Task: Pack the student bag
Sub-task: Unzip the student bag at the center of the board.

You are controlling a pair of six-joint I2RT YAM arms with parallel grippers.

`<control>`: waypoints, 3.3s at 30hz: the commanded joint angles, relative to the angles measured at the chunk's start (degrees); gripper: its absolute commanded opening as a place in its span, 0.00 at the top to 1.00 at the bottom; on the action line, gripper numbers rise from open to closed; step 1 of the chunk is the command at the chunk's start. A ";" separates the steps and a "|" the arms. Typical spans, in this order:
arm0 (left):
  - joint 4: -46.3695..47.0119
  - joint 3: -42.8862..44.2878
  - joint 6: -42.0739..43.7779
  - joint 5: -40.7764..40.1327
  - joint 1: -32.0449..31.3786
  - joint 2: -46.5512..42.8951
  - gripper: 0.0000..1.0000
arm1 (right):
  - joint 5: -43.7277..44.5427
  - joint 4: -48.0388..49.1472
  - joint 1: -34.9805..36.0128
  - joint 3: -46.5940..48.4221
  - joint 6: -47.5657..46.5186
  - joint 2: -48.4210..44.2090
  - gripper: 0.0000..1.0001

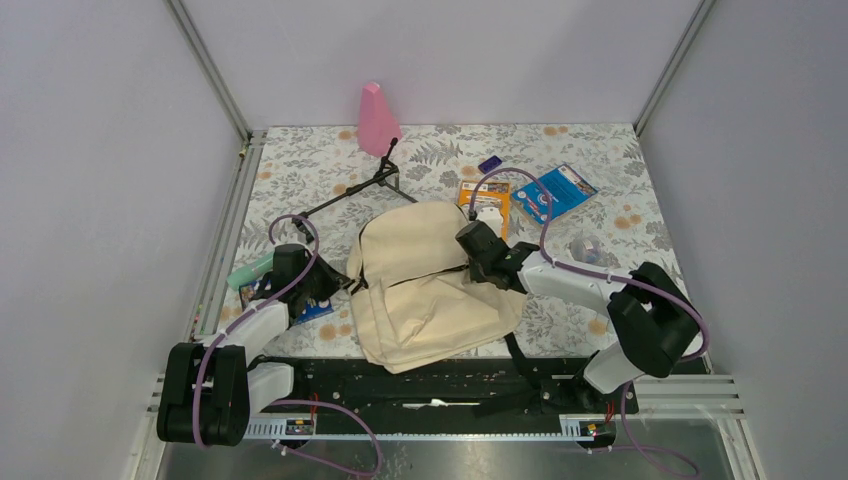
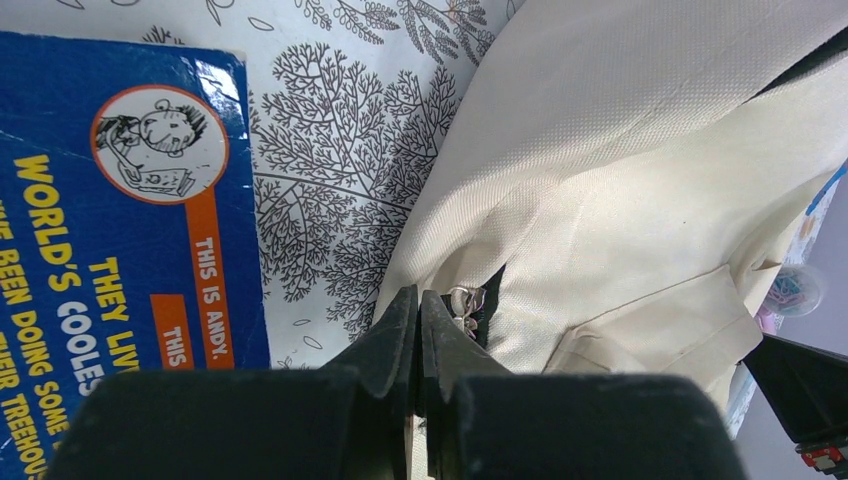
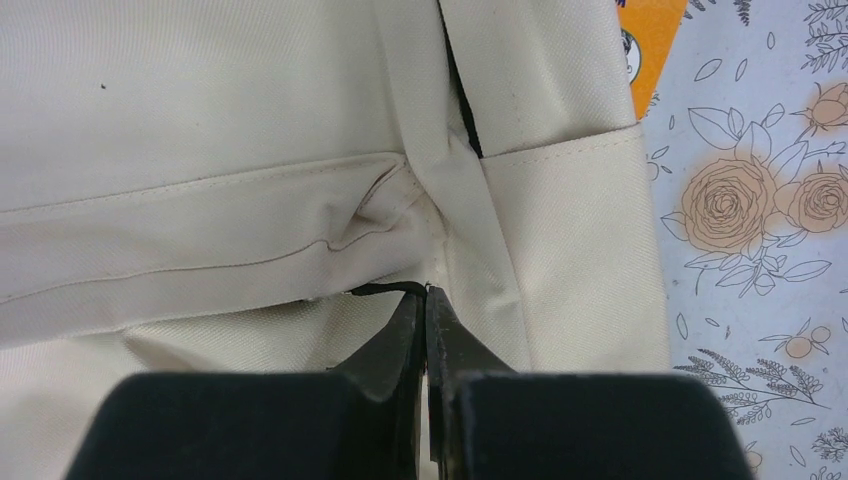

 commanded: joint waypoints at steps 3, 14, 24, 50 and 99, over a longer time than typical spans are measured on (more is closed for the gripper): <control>0.85 1.17 2.63 -3.04 1.05 -0.26 1.00 | 0.65 -5.00 -1.82 -0.45 -3.15 -3.49 1.00; -7.66 8.83 4.33 -0.45 -1.41 -11.03 0.28 | -7.49 -4.29 -1.88 -2.54 -4.46 -13.18 0.28; -28.68 31.77 21.92 4.59 -14.40 -3.73 0.13 | -10.68 -9.14 -1.80 -8.37 4.03 -27.38 0.24; -40.57 53.40 37.39 -2.79 -35.74 26.97 0.07 | -8.97 0.98 -1.82 -33.35 20.14 -45.57 0.49; -28.11 51.52 29.39 -8.72 -26.00 35.35 0.53 | -13.84 11.67 -14.91 -17.22 -5.36 -18.48 1.00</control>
